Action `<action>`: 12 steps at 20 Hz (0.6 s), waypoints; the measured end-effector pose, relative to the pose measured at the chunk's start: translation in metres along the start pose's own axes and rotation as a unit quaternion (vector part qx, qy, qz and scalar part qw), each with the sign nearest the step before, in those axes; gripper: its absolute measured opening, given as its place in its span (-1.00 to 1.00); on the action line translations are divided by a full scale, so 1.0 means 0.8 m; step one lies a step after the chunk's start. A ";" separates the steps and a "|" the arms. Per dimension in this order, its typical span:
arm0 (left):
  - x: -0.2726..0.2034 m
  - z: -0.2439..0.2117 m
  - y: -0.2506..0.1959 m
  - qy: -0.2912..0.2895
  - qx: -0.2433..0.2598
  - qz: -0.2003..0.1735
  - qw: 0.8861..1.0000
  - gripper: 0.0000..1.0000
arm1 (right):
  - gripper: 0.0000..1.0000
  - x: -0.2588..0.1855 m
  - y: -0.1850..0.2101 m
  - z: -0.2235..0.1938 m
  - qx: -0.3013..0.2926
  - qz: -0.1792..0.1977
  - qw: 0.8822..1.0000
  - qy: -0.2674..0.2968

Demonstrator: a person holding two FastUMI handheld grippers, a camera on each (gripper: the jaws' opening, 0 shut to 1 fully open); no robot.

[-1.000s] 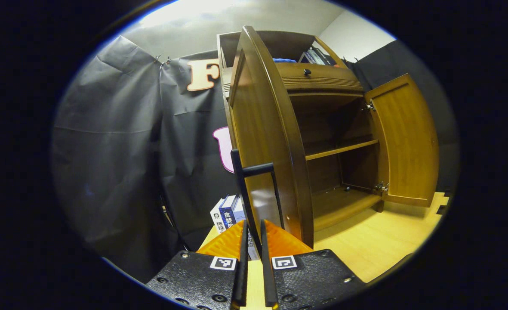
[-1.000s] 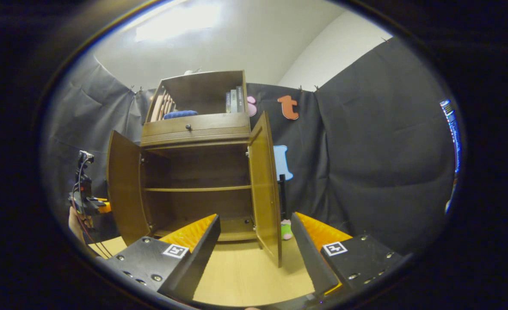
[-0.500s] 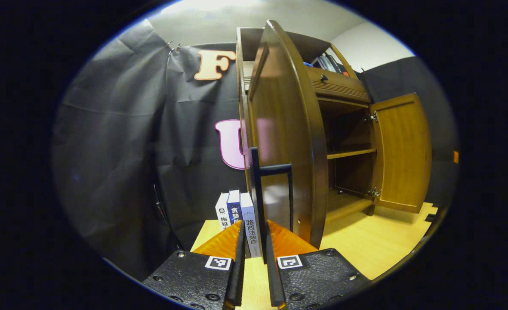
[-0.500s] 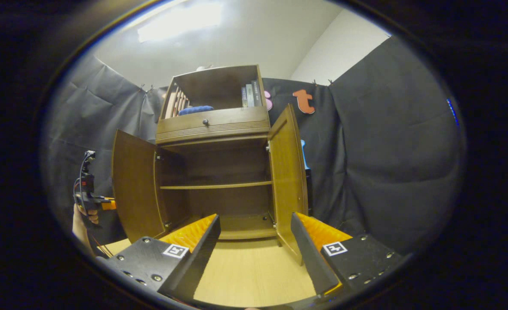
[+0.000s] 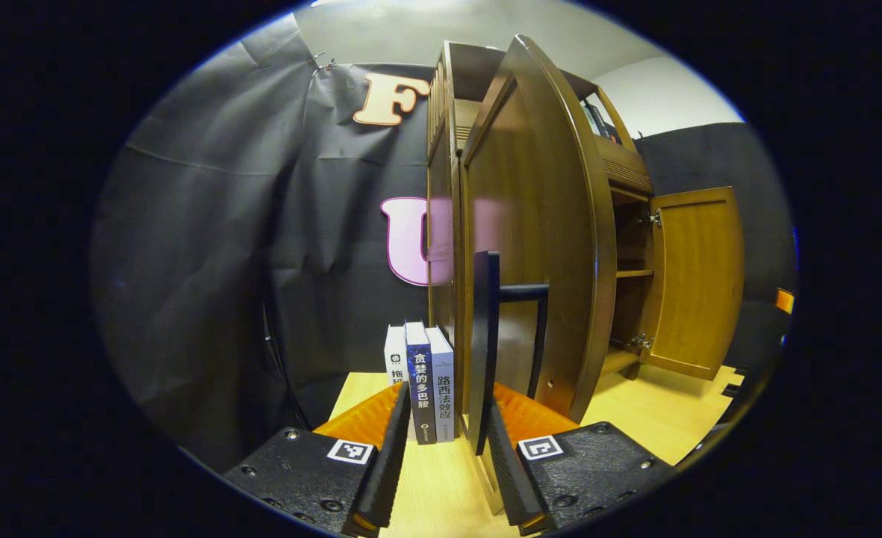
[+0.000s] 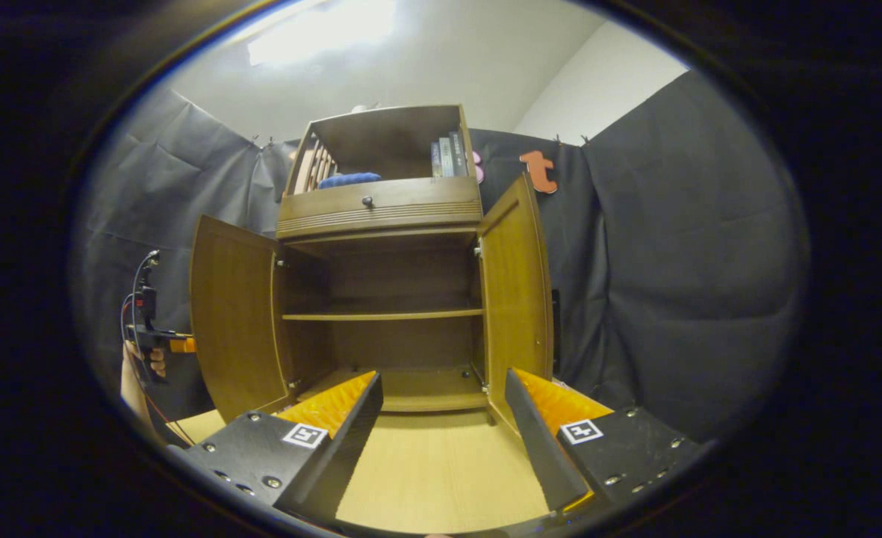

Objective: Open the right door of the double-door shoe cabinet with the right hand, and open the left door with the left hand.

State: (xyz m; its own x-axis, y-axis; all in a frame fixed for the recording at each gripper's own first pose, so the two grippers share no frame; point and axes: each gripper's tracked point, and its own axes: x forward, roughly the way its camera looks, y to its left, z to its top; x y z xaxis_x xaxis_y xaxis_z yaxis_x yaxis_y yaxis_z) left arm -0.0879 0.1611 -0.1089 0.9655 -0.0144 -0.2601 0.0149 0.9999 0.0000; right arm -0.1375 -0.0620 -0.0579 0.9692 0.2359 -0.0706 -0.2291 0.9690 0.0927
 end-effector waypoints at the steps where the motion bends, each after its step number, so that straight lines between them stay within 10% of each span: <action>1: 0.000 -0.003 -0.001 0.003 -0.001 0.001 1.000 0.04 | 0.94 0.000 0.004 -0.001 0.000 0.006 1.000 0.002; 12: -0.030 -0.002 -0.006 0.012 0.017 0.031 0.999 0.01 | 0.94 -0.009 0.010 0.003 0.000 0.029 1.000 0.000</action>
State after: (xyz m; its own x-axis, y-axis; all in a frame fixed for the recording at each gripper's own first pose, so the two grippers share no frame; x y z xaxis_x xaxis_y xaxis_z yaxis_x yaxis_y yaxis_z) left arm -0.1116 0.1568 -0.1038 0.9582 0.0472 -0.2823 -0.0348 0.9982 0.0488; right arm -0.1462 -0.0562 -0.0539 0.9543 0.2919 -0.0647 -0.2852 0.9536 0.0960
